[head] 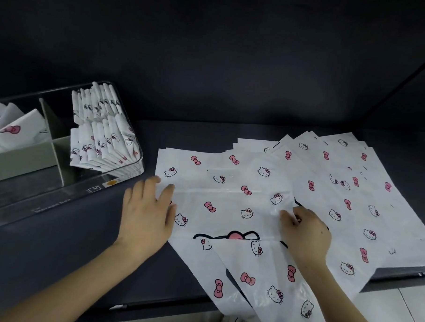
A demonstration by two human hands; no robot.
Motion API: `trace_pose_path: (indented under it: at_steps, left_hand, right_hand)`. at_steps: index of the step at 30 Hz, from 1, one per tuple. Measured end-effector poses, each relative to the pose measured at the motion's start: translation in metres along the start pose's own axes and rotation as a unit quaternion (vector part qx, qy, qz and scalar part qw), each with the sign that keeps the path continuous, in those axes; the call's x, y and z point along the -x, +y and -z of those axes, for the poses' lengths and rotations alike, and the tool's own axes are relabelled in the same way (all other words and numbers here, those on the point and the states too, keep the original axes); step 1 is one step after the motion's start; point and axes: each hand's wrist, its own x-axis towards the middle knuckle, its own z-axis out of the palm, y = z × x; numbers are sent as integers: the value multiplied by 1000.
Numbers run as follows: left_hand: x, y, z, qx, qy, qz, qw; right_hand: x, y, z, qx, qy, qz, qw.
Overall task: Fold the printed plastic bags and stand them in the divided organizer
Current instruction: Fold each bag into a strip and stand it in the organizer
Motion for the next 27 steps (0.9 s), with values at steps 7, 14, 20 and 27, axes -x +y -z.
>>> trace_pose_path:
  at_steps: [7,14,20,27]
  left_hand:
    - [14,9,-17,65,-138,-101,983]
    - [12,1,-22,79,-159,-116,977]
    - [12,2,-23,23,-177,-125,976]
    - [11,5,-24,14,-187,-107,976]
  right_hand:
    - [4,4,1,-7,-13,2,1000]
    - [3,2,1,-20,-10,21,1000]
    - [2,3,0,-27,-1,26,999]
    - [26,-3,-9,150,120,145,971]
